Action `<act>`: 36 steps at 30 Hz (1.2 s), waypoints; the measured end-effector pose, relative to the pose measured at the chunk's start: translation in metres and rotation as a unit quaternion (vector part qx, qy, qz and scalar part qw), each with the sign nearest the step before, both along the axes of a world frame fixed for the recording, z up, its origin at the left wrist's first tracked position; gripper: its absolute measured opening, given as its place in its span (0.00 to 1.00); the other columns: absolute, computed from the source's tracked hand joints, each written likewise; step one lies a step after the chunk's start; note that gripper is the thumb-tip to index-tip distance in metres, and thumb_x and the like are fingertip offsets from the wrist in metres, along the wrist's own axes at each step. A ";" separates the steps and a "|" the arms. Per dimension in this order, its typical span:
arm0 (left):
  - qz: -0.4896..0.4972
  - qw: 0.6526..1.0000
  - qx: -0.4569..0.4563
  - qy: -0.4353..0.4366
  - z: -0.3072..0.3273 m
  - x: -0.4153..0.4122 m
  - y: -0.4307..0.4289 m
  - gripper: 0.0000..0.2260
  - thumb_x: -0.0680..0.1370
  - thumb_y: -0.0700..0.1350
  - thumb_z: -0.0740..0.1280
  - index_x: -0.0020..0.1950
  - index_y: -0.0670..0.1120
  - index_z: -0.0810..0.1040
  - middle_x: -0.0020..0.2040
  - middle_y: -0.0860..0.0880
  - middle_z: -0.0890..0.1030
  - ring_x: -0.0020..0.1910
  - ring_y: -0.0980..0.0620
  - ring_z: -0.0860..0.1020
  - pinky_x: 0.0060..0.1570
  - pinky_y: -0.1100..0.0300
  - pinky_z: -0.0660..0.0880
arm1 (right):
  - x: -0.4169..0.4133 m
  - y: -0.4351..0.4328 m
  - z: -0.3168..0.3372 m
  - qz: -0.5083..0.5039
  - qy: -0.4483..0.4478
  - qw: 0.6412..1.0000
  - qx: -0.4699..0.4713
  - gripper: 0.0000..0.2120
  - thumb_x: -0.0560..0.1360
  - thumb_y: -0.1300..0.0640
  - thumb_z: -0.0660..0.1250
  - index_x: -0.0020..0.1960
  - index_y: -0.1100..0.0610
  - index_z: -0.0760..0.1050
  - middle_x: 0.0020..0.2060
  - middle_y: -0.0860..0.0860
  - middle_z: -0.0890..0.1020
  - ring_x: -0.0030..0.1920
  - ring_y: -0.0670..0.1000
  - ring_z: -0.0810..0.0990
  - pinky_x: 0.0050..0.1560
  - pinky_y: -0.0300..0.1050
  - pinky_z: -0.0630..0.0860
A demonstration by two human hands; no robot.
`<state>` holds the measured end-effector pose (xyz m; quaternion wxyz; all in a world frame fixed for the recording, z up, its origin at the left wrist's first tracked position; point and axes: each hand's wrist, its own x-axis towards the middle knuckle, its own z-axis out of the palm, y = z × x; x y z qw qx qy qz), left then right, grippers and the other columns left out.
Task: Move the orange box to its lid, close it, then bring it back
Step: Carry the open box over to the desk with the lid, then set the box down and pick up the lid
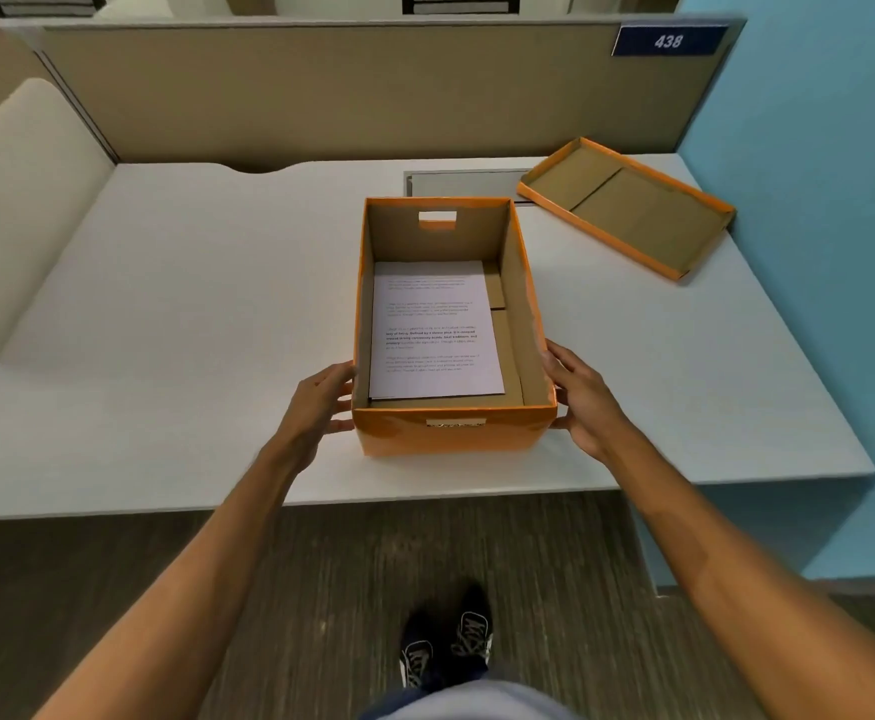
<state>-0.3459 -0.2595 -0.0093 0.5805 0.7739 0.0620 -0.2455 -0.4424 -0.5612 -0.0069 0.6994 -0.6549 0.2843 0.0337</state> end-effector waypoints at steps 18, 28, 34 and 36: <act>-0.150 0.892 0.207 -0.373 0.047 -0.020 -0.089 0.31 0.79 0.56 0.66 0.79 0.50 0.60 0.82 0.47 0.53 0.81 0.45 0.54 0.76 0.40 0.58 | -0.020 -0.036 0.024 -0.016 -0.064 0.940 -0.334 0.15 0.80 0.53 0.66 0.65 0.55 0.77 0.63 0.54 0.79 0.59 0.49 0.77 0.54 0.40 0.73; -0.204 0.892 0.135 -0.381 0.059 -0.030 -0.228 0.24 0.80 0.51 0.64 0.75 0.48 0.66 0.81 0.46 0.59 0.79 0.46 0.57 0.74 0.46 0.60 | -0.023 -0.143 0.032 -0.018 -0.087 0.926 -0.368 0.13 0.79 0.57 0.68 0.63 0.55 0.79 0.60 0.52 0.79 0.57 0.48 0.78 0.52 0.34 0.71; -0.186 0.906 0.137 -0.355 0.062 -0.026 -0.314 0.24 0.80 0.49 0.65 0.75 0.47 0.68 0.80 0.44 0.61 0.77 0.45 0.61 0.72 0.46 0.63 | -0.016 -0.228 0.033 -0.004 -0.082 0.921 -0.381 0.13 0.79 0.58 0.68 0.63 0.55 0.79 0.60 0.52 0.80 0.56 0.48 0.78 0.49 0.32 0.70; -0.185 0.907 0.151 -0.346 0.059 -0.025 -0.336 0.24 0.80 0.48 0.64 0.76 0.46 0.67 0.79 0.44 0.62 0.77 0.44 0.62 0.73 0.47 0.62 | -0.014 -0.251 0.032 0.000 -0.081 0.922 -0.380 0.13 0.79 0.58 0.68 0.63 0.56 0.79 0.59 0.53 0.80 0.56 0.48 0.78 0.47 0.30 0.70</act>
